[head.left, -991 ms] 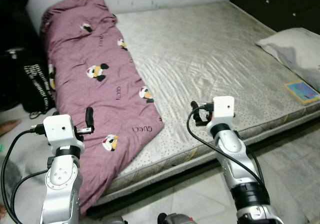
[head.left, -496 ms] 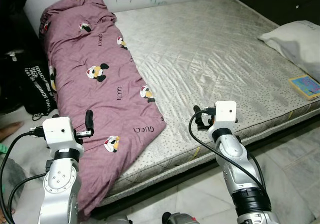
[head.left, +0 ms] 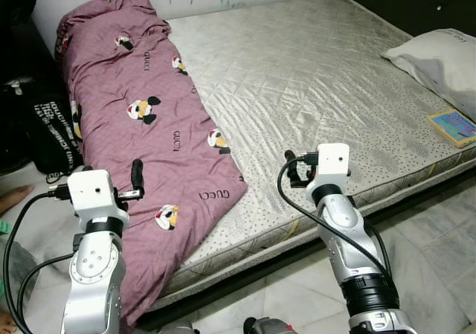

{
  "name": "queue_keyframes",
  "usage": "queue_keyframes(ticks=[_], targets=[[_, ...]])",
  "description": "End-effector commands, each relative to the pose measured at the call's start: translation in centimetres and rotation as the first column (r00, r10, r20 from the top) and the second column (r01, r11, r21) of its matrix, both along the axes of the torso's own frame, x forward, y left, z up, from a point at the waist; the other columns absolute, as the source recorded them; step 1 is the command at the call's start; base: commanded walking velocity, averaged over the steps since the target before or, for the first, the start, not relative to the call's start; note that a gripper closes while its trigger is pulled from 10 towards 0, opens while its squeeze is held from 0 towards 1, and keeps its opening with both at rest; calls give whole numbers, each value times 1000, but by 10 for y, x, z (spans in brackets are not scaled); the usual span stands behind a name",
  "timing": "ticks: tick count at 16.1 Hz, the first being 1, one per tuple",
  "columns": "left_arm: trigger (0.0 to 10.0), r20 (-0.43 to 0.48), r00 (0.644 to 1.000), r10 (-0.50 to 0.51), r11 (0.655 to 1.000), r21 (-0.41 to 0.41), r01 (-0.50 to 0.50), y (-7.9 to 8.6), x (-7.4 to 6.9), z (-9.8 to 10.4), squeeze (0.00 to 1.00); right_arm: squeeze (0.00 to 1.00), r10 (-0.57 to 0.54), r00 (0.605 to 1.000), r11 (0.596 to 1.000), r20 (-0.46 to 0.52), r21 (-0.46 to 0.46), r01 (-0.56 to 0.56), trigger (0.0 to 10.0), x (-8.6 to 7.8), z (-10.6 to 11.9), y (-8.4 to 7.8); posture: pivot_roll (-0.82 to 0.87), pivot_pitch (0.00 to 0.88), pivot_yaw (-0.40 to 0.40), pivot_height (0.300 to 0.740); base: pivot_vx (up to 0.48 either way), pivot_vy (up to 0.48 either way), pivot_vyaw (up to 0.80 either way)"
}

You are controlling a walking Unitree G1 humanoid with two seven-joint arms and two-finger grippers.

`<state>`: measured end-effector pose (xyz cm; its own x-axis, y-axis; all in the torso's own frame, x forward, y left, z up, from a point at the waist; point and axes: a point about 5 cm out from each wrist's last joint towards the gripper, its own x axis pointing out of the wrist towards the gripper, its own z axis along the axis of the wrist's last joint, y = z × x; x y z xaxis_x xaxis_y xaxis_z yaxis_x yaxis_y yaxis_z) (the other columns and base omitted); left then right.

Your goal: Clean up the room

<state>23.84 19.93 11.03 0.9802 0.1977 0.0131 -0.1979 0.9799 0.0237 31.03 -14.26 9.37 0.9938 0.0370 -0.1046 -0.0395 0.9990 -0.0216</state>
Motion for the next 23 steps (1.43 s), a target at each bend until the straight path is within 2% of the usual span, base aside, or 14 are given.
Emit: queue_keyframes(ticks=[1,7,16,23], targets=[[10000,1,1000,0,1000,13,0,-1,-1,2,0,0,-12,1000,1000,17,-5,12,10000,1,5,-2,22,95,-5,740,0,0,-800],[10000,-3,1000,-6,1000,20,7,-2,0,1,0,0,-5,1000,1000,23,-13,6,10000,-1,4,-3,17,95,-8,740,0,0,-133],[10000,5,1000,-11,1000,28,10,-3,3,2,0,0,30,999,1000,32,2,-30,10000,1,5,3,23,84,-13,646,0,0,0],[10000,14,999,-43,999,10,42,-7,5,4,0,0,38,999,999,24,4,-38,10000,1,4,4,26,92,-23,642,0,0,0]])
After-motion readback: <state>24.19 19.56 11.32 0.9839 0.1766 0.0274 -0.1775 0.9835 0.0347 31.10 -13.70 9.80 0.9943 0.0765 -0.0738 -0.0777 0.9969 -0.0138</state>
